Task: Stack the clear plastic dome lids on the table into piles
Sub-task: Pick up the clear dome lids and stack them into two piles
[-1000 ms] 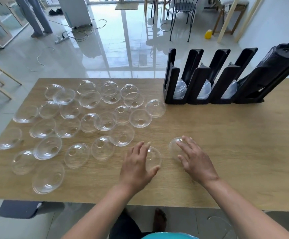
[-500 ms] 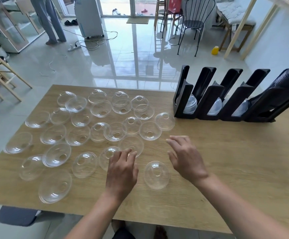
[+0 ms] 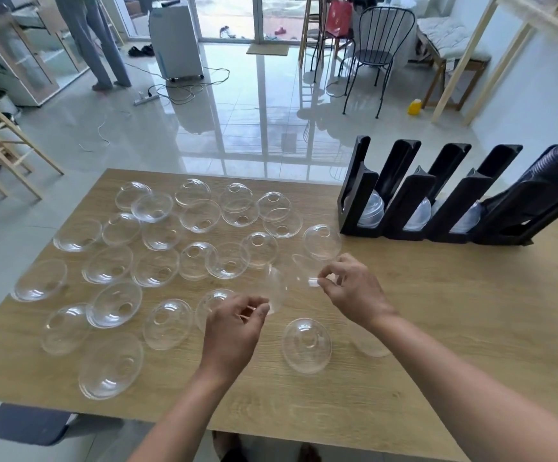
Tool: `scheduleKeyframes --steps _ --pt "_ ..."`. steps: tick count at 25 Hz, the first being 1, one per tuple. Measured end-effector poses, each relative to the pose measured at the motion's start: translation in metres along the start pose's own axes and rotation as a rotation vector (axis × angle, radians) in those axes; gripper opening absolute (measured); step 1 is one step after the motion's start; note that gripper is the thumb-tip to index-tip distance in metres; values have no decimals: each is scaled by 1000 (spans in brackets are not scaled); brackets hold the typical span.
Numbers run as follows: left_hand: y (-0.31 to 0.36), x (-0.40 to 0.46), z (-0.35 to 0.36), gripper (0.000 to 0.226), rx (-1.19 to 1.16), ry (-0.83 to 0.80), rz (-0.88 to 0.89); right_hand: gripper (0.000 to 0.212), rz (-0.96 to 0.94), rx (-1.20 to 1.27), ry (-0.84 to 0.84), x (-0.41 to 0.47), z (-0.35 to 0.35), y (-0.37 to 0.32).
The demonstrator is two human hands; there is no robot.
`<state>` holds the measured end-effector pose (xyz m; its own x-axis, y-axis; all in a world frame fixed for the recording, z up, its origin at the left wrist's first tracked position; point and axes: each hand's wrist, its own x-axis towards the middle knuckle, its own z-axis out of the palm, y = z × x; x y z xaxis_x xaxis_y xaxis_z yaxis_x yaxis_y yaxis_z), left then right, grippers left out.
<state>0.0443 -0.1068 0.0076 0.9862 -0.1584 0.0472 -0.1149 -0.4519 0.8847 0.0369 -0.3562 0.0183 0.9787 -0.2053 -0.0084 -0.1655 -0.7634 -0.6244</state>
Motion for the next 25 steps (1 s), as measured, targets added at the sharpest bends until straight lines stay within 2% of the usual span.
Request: scheduleKeyframes --steps 3,5,7,10,13,16,18,21,23,25 --pt "8 7 3 7 -601 -112 -325 4 376 636 120 -8 -30 23" --pt "1 16 4 17 -865 -167 -531 13 625 963 160 -3 -40 39" --pt "-4 24 13 16 -965 -207 -701 19 807 1119 205 -2 -49 58" --pt "-14 35 27 14 -941 -157 -784 20 906 1079 240 -2 -48 81" --pt "-24 38 32 20 -740 -84 -732 24 851 710 245 -6 -44 93" --pt "-28 33 30 26 -282 -85 -570 46 641 131 199 -6 -45 97" --pt "-22 33 29 34 133 -83 -370 65 494 2 139 1 -42 90" --pt "-3 42 37 56 456 -103 -119 94 412 -130 -61 16 -29 76" --pt "6 53 49 73 648 -197 -37 97 403 -275 -143 23 -19 73" --pt "10 63 61 89 814 -329 -29 90 400 -366 -154 30 -16 71"
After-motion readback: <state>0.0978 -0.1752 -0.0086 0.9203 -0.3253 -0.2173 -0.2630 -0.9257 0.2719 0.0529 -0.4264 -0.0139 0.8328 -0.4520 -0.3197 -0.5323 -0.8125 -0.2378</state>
